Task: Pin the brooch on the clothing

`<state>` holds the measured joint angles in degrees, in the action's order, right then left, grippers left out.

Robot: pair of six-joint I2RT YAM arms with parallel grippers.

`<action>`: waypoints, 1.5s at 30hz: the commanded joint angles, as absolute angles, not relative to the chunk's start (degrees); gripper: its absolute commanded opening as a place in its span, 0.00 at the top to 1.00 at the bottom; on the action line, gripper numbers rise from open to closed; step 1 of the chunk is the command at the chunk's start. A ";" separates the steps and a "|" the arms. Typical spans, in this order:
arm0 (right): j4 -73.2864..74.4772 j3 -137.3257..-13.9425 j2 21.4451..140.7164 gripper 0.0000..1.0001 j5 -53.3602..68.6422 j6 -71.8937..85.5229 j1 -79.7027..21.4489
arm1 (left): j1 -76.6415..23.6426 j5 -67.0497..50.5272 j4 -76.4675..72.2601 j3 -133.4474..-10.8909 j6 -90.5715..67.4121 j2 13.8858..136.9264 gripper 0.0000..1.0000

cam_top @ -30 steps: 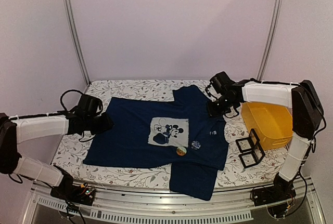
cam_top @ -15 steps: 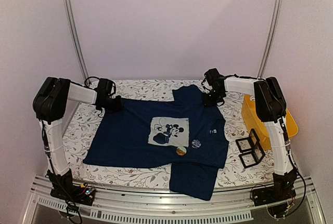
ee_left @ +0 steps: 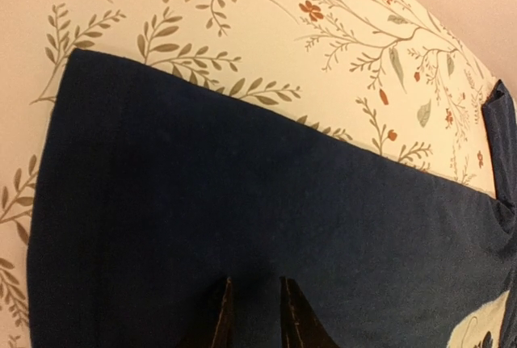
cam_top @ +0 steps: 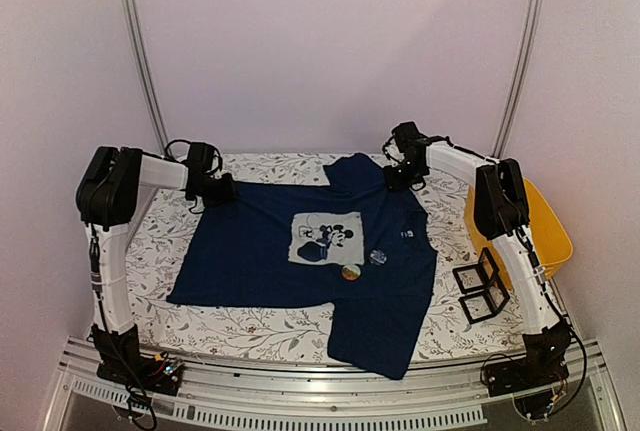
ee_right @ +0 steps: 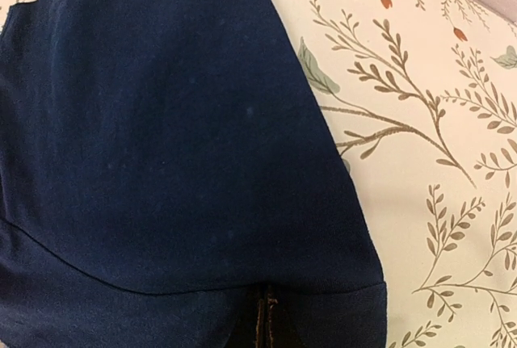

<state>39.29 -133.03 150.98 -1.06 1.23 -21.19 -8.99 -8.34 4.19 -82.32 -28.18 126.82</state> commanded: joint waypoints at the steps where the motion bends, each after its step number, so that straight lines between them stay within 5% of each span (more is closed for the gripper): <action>1: 40.96 -132.52 154.07 0.99 -0.66 0.62 -20.39 | -7.45 -5.98 8.84 -79.73 -27.12 127.68 0.79; 12: 39.58 -131.24 138.62 0.93 7.60 0.63 -20.48 | -8.07 -1.99 6.77 -74.36 -24.30 110.63 0.73; 20: 26.71 -96.44 112.09 0.87 12.86 1.84 -23.37 | -11.71 -0.43 4.44 -56.33 -27.34 88.96 0.73; 23: 21.43 -85.58 101.31 0.58 14.63 3.73 -23.04 | -13.46 2.21 5.03 -51.07 -27.35 79.30 0.65; 25: 19.49 -80.48 95.40 0.27 11.64 4.60 -21.96 | -13.52 4.49 4.94 -48.17 -26.79 72.76 0.54; 29: 17.82 -72.06 82.42 0.02 5.16 4.97 -17.70 | -12.44 10.38 4.91 -44.11 -22.71 61.84 0.29; 35: 12.19 -55.71 66.88 0.01 4.25 10.79 -3.87 | -10.49 23.82 2.28 -35.76 -22.91 52.41 0.17; 45: -8.83 -27.05 46.46 0.01 -13.32 19.74 -3.04 | -10.55 35.59 -5.59 -19.74 -30.39 43.75 0.17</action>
<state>2.28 -32.64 51.46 -6.94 14.04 -2.98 -10.94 28.82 -0.25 -24.05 -27.75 47.16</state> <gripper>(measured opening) 0.989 0.831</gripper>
